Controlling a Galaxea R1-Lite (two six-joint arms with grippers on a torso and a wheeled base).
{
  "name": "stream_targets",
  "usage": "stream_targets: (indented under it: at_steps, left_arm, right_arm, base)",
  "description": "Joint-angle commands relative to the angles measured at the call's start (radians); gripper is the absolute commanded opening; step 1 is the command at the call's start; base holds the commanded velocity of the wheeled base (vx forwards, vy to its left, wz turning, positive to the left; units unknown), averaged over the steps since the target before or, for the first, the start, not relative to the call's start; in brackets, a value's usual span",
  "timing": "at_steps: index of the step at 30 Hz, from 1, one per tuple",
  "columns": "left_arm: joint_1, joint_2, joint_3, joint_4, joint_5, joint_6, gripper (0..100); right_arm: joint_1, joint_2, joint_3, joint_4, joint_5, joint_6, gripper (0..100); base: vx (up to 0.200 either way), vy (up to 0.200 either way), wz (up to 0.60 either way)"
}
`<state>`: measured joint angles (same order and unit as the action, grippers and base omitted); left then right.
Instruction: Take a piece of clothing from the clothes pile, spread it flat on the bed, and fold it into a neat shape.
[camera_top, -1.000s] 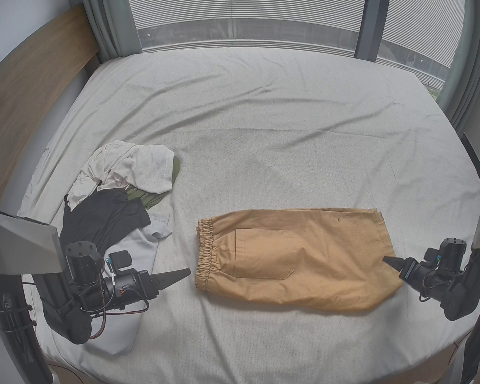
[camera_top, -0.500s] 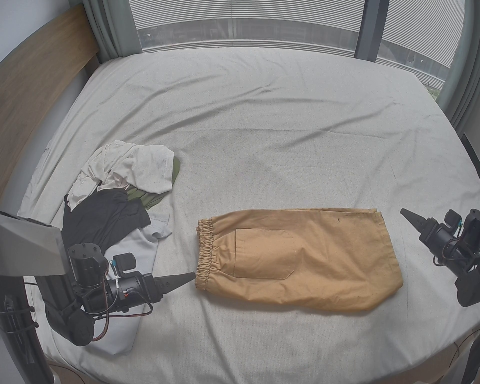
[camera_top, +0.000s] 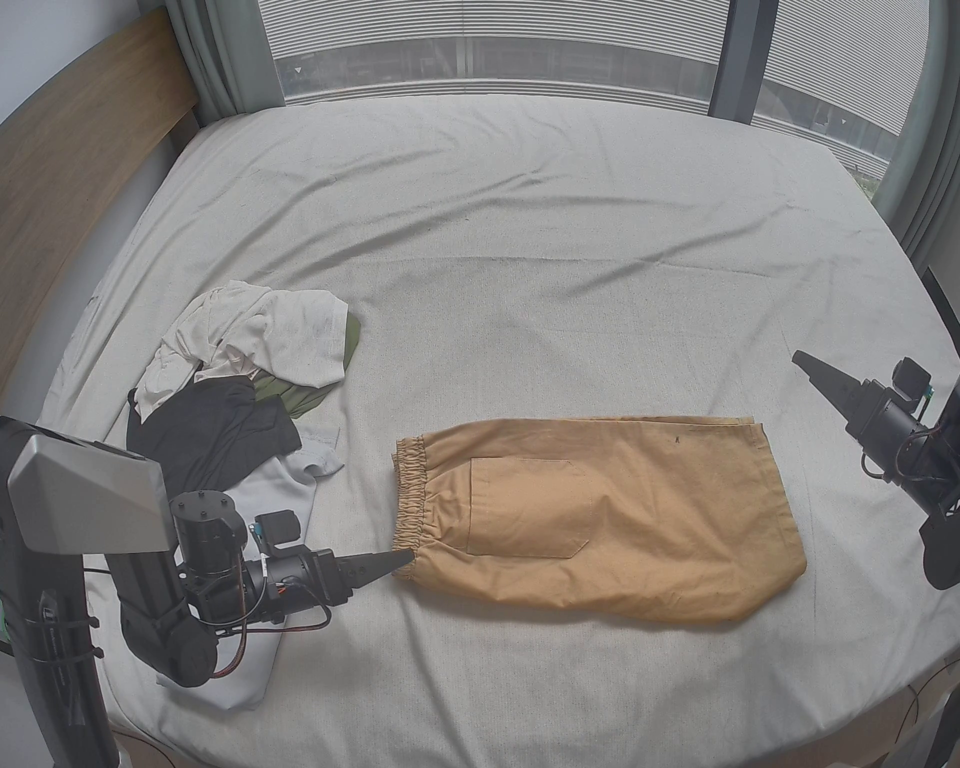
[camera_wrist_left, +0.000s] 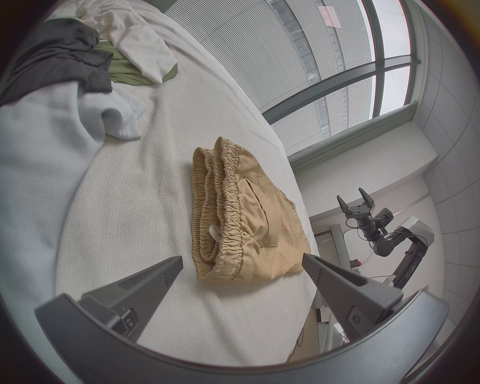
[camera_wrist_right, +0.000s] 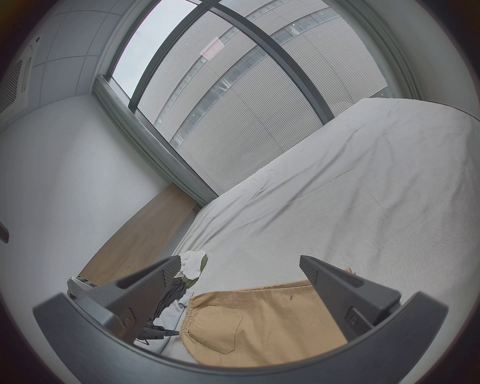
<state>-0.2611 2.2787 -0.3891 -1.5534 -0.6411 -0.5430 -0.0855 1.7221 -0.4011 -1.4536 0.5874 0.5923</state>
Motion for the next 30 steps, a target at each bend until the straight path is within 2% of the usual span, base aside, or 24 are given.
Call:
stream_targets:
  at_steps: [1,8,17,22,26,30]
  left_arm:
    - [-0.009,0.054,-0.025,-0.001,0.000,0.000,100]
    - [-0.020,0.105,-0.076,-0.001,0.004,0.000,100]
    - [-0.067,0.111,-0.131,0.001,0.014,-0.014,100]
    - [-0.075,0.128,-0.188,0.001,0.015,-0.054,100]
    - [-0.076,0.153,-0.263,-0.001,0.061,-0.106,100]
    - [-0.081,0.162,-0.307,-0.001,0.069,-0.153,100]
  right_arm:
    - [0.004,-0.009,0.002,-0.004,0.000,0.000,100]
    - [0.003,-0.016,0.001,-0.011,0.000,0.035,100]
    - [0.004,-0.018,0.001,-0.013,0.000,0.037,100]
    - [0.006,-0.018,0.002,-0.013,0.002,0.035,100]
    - [0.009,-0.016,0.005,-0.013,0.002,0.035,100]
    - [0.009,-0.015,0.005,-0.013,0.002,0.035,100]
  base:
    - [0.000,0.000,0.00]
    - [0.000,0.000,0.00]
    - [0.000,0.000,0.00]
    - [0.000,0.000,0.00]
    - [0.000,0.000,0.00]
    - [0.000,0.000,0.00]
